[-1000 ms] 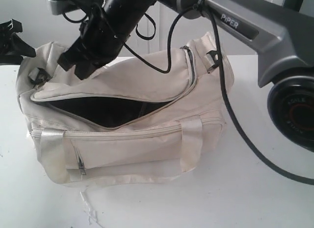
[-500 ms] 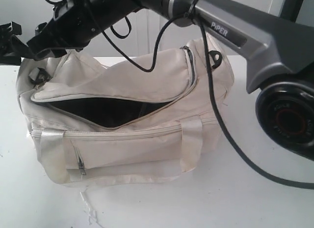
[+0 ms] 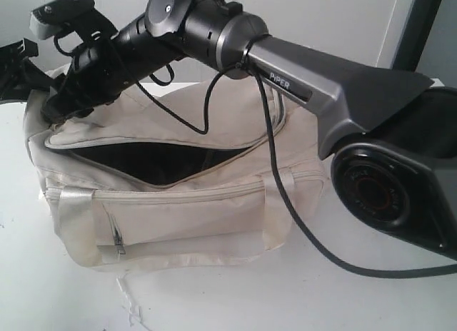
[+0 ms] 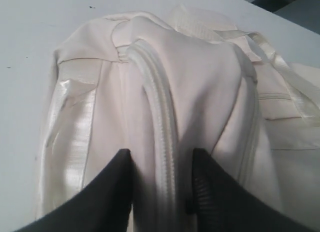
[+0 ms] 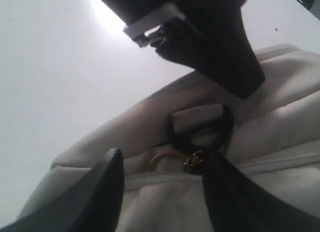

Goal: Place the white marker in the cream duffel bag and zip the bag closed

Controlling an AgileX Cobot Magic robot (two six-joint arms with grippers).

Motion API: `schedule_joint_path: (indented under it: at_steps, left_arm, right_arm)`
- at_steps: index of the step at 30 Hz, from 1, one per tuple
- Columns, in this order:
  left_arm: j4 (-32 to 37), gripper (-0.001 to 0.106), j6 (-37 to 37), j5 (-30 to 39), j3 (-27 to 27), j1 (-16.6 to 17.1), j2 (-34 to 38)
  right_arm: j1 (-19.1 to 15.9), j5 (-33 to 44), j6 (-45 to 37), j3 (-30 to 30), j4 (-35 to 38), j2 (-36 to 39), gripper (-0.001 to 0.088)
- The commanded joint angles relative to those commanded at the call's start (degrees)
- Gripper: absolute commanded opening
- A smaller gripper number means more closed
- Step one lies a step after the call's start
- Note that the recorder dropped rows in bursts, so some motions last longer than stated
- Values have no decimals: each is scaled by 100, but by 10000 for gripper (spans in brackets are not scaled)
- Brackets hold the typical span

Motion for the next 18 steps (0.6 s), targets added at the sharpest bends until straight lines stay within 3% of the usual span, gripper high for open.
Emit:
schedule_joint_path:
  at_steps: [3,18]
  left_arm:
    - [-432,1,360,110,0,0,39]
    - [-721,3,452,189,0,0,31]
  right_arm:
    - [36,-69,-220,0,1,59,463]
    - [38,-489,-249,0,-95,461,463]
